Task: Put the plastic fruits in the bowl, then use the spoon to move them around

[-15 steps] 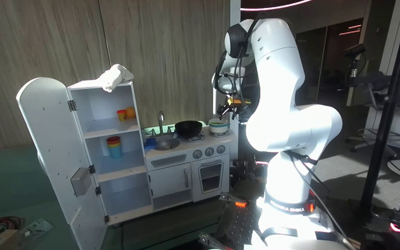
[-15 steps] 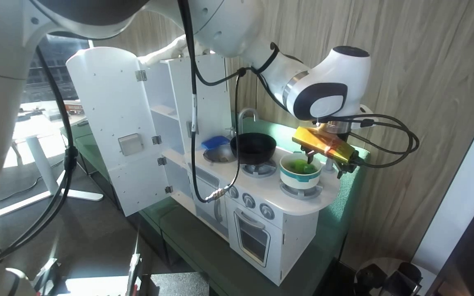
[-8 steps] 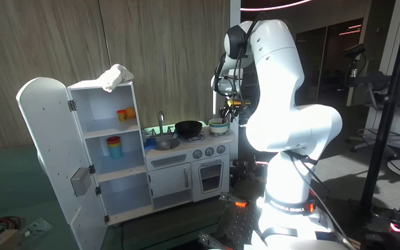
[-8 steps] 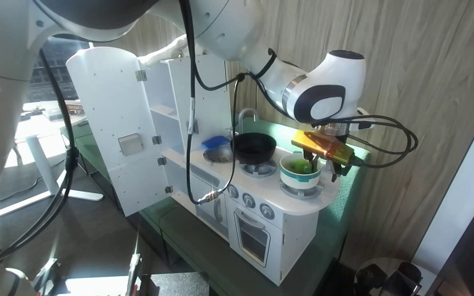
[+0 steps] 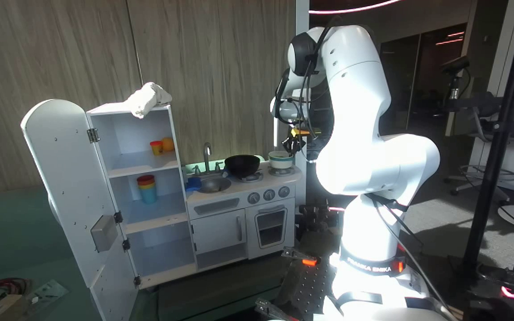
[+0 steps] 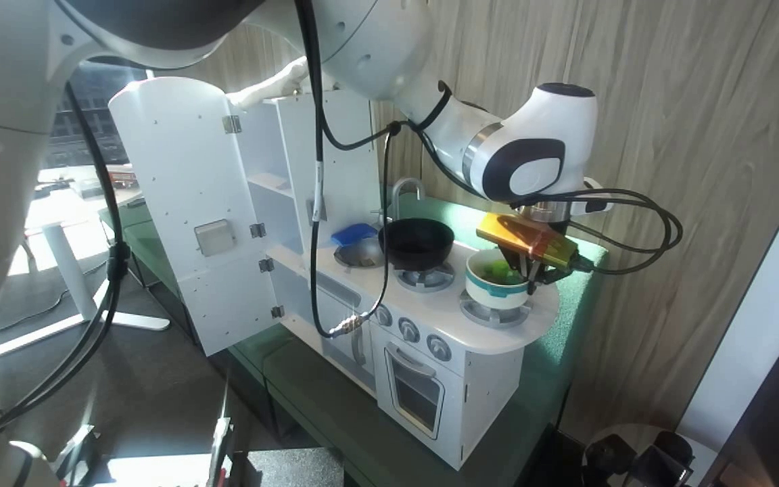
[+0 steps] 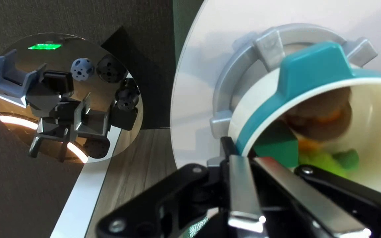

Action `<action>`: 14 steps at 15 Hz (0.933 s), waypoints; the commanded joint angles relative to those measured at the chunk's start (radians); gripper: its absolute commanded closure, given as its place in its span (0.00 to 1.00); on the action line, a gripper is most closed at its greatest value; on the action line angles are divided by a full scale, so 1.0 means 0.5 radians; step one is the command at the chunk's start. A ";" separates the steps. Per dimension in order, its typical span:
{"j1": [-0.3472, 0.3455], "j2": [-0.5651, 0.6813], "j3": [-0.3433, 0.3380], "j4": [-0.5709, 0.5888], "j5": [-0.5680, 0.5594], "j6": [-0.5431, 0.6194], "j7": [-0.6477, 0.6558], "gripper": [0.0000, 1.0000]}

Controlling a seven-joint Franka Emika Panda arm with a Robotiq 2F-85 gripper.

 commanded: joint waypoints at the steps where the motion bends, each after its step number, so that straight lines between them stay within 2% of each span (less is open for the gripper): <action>1: -0.020 -0.024 0.040 0.026 -0.021 -0.071 0.040 0.98; 5: 0.000 -0.089 0.032 -0.024 -0.034 -0.112 0.074 0.97; 8: 0.057 -0.186 -0.015 -0.114 -0.115 -0.031 0.158 0.97; 14: 0.292 -0.432 -0.232 -0.254 -0.576 0.185 0.609 0.97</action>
